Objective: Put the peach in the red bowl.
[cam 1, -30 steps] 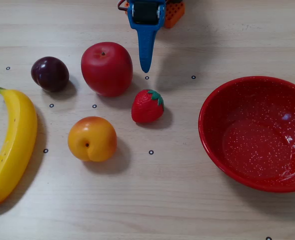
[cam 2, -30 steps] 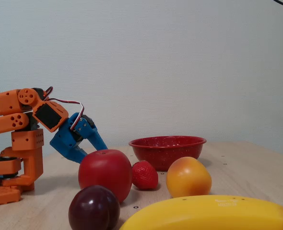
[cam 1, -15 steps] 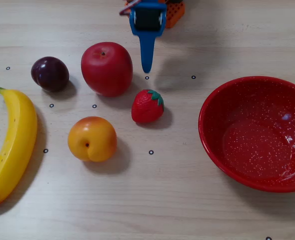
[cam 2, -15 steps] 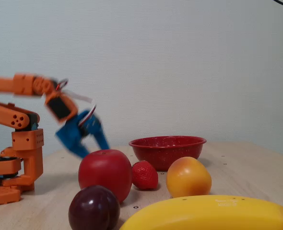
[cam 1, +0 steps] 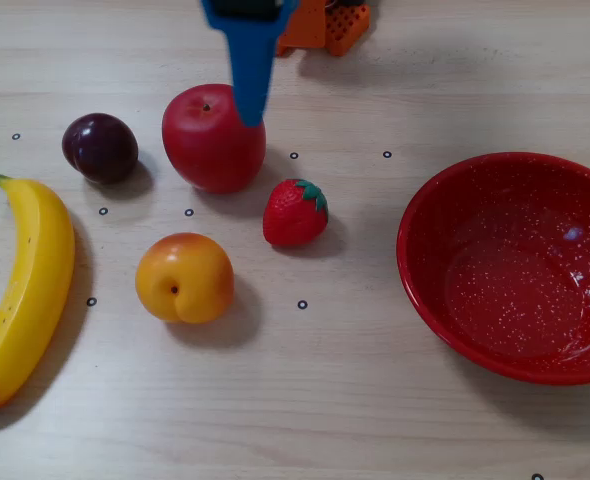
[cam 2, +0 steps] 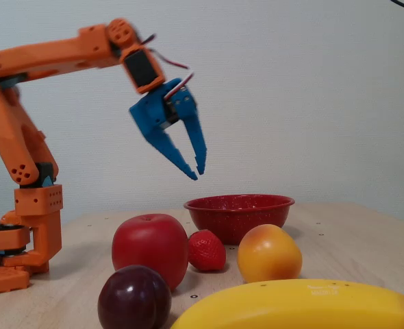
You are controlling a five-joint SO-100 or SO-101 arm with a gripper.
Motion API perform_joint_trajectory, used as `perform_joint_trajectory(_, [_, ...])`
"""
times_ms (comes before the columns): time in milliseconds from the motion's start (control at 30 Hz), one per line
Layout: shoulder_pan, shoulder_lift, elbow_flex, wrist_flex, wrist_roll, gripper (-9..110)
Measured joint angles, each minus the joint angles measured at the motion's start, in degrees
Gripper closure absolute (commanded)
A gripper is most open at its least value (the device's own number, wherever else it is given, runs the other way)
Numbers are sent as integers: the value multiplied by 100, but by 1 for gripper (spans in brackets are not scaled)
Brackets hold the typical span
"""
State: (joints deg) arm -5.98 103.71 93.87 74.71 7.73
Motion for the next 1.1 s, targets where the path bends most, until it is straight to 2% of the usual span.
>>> perform_joint_trajectory(200, [-343,-2065,-2593,1644,220,101])
perform_joint_trajectory(300, [-404,-2892,-3507,2030,299,96])
perform_joint_trajectory(500, [-844,-3744,-4236,2039,800,70])
perform_joint_trajectory(633, [-914,-4307,-4711,2294,1292,57])
perform_joint_trajectory(833, [-940,-4922,-4931,2391,1828,49])
perform_joint_trajectory(1100, [-949,-5854,-5590,2364,1934,45])
